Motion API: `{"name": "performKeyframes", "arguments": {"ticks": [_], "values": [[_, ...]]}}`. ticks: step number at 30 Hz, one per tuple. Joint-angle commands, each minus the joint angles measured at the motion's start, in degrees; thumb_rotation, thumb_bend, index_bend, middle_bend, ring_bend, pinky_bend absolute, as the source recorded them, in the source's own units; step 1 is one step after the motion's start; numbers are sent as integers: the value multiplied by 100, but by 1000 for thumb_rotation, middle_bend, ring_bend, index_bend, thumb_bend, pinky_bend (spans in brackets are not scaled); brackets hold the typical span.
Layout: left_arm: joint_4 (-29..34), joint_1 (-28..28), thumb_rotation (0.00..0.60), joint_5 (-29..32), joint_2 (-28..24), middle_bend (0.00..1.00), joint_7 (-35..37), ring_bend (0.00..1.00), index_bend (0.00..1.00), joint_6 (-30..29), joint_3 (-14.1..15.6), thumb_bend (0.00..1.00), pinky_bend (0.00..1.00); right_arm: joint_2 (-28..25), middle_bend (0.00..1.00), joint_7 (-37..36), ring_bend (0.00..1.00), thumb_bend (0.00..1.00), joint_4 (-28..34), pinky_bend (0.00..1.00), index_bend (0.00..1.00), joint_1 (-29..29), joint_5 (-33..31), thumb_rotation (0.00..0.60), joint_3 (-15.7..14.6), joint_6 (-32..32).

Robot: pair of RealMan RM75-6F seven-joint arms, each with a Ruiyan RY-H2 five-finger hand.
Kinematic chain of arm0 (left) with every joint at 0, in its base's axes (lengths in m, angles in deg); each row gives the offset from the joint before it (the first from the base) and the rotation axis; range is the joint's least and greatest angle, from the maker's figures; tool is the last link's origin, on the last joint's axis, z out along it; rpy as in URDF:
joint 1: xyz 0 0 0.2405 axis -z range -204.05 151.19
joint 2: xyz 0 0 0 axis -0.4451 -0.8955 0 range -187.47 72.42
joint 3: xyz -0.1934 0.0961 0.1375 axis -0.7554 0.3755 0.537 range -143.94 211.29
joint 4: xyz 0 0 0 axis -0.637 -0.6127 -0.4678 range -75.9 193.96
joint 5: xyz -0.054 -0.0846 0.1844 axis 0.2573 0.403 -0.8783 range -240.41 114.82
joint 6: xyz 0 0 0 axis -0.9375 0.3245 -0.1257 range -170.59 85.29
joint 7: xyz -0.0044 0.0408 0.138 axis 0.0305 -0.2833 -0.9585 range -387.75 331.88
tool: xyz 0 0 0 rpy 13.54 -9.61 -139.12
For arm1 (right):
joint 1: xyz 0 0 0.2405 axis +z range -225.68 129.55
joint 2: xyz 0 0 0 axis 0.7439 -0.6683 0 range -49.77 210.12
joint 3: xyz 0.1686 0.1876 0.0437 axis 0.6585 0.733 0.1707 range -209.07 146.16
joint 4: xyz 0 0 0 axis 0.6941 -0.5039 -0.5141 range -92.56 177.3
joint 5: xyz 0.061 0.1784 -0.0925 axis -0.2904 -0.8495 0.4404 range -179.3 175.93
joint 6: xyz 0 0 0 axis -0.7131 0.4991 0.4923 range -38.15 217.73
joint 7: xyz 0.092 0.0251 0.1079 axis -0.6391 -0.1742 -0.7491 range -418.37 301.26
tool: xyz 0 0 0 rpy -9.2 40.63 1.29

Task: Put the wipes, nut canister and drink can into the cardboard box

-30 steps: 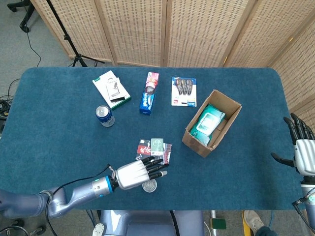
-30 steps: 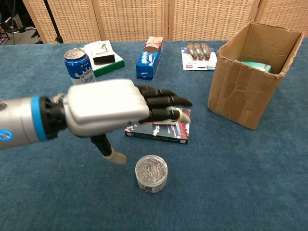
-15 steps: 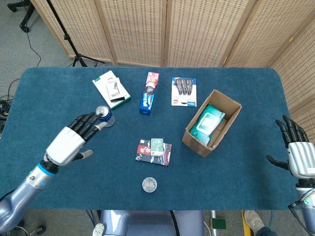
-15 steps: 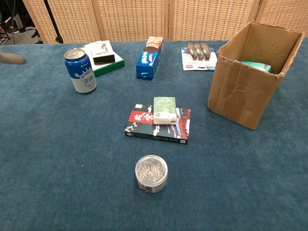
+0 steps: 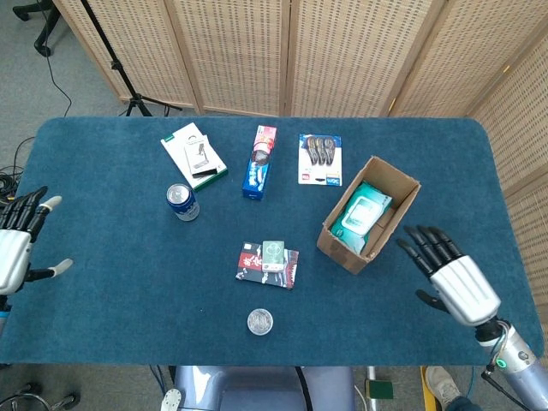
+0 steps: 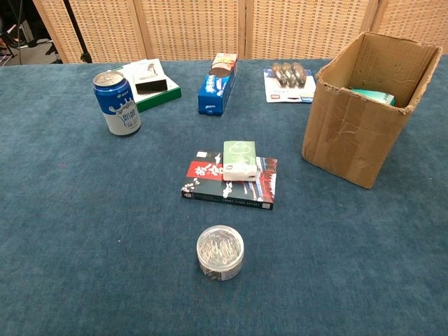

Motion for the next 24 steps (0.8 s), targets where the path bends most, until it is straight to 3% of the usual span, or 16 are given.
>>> {"name": "performKeyframes", "arguments": {"ticks": [1,5,11,19,24], "values": [[260,-273,600,323,-224,0,206,0,122,77,-32,0,62,-23,0,339,0,0,259,104,0,515,728,600,-268,-404],[296,-445,600,408,-281,0,336,0,120,60,-116,0,61,123,0,420,0,0,526,104,0,1043,1139,600,-425,-1154],[267,-565,600,230,-302,0,366,0,117,41,-206,0,61,630,0,938,0,0,978,104,0,1800,1241,600,-363,-2454],[276,-660,600,99,-345,0,444,0,110,87,-278,0,61,1395,16,1628,0,0,1272,105,21,2347,1064,600,-312,-3665],[223,-689,600,40,-382,0,572,0,107,223,-298,0,61,2184,17,2149,0,0,1196,112,21,2618,587,600,-62,-4485]]}}
